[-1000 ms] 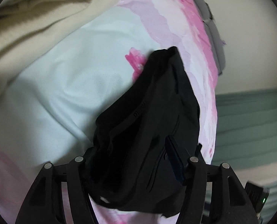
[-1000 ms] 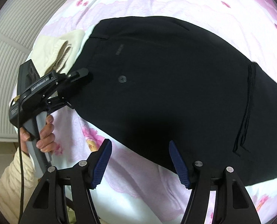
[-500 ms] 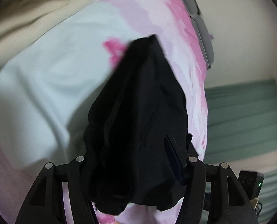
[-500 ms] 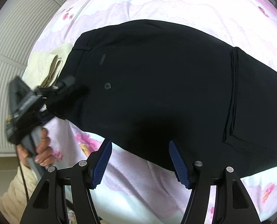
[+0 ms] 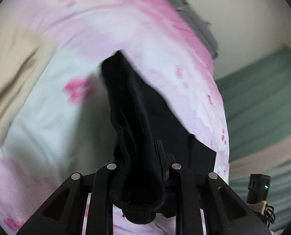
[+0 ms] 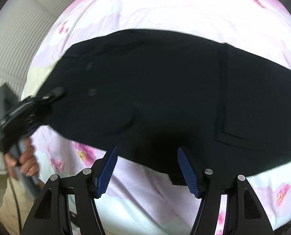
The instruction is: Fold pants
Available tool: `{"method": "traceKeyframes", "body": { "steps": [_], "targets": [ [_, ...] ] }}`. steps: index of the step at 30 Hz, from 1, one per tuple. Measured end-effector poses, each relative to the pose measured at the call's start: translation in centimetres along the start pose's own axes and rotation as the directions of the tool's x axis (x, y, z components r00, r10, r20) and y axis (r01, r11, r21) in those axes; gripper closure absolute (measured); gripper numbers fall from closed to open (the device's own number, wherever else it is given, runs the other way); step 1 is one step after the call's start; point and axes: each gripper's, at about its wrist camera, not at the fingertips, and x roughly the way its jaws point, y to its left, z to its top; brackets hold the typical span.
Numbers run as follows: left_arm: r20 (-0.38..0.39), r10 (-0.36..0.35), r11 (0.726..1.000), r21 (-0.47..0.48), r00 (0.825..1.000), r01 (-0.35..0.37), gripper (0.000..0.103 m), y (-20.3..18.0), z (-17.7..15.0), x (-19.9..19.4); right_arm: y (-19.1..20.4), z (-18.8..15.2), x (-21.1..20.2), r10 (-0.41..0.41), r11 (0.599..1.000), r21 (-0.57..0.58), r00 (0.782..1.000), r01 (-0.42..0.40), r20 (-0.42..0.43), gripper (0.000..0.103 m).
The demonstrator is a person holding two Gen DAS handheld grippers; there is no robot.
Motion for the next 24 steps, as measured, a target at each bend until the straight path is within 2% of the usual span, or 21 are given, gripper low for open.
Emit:
{"method": "traceKeyframes", "body": {
  "steps": [3, 6, 12, 14, 19, 21, 23, 24],
  "targets": [
    [0.014, -0.009, 0.993, 0.121, 1.0, 0.007, 0.082, -6.2, 0.6, -0.7, -3.1, -1.1, -2.0, 0.007, 0.998, 0.065, 0.999, -0.01, 0.039, 0.038],
    [0.011, -0.015, 0.974, 0.228, 1.0, 0.012, 0.082, -12.9, 0.4, 0.3, -6.3, -2.4, -4.5, 0.011, 0.992, 0.122, 0.996, -0.023, 0.091, 0.038],
    [-0.028, -0.055, 0.941, 0.333, 0.998, 0.061, 0.082, -24.1, -1.6, 3.8, -13.9, -6.2, -10.4, -0.004, 0.974, 0.22, 0.977, -0.044, 0.214, 0.038],
    [-0.061, -0.056, 0.93, 0.359, 0.997, 0.074, 0.082, -28.0, -2.8, 6.4, -16.3, -7.7, -11.9, 0.003, 0.964, 0.257, 0.969, -0.069, 0.249, 0.038],
    [-0.142, 0.001, 0.926, 0.374, 0.99, 0.052, 0.083, -34.0, -5.8, 14.6, -22.6, -12.0, -15.5, -0.012, 0.935, 0.341, 0.952, -0.098, 0.307, 0.038],
    [-0.186, 0.028, 0.925, 0.377, 0.982, 0.045, 0.084, -35.4, -7.4, 18.1, -24.3, -13.4, -16.3, -0.027, 0.927, 0.363, 0.949, -0.094, 0.315, 0.038],
    [-0.235, 0.068, 0.91, 0.412, 0.97, 0.036, 0.085, -36.7, -9.8, 21.6, -26.3, -15.0, -16.8, -0.04, 0.917, 0.389, 0.949, -0.09, 0.314, 0.038],
    [-0.277, 0.091, 0.909, 0.414, 0.956, 0.033, 0.085, -37.0, -11.2, 23.7, -27.5, -15.7, -17.0, -0.044, 0.911, 0.402, 0.95, -0.089, 0.309, 0.038]
  ]
}}
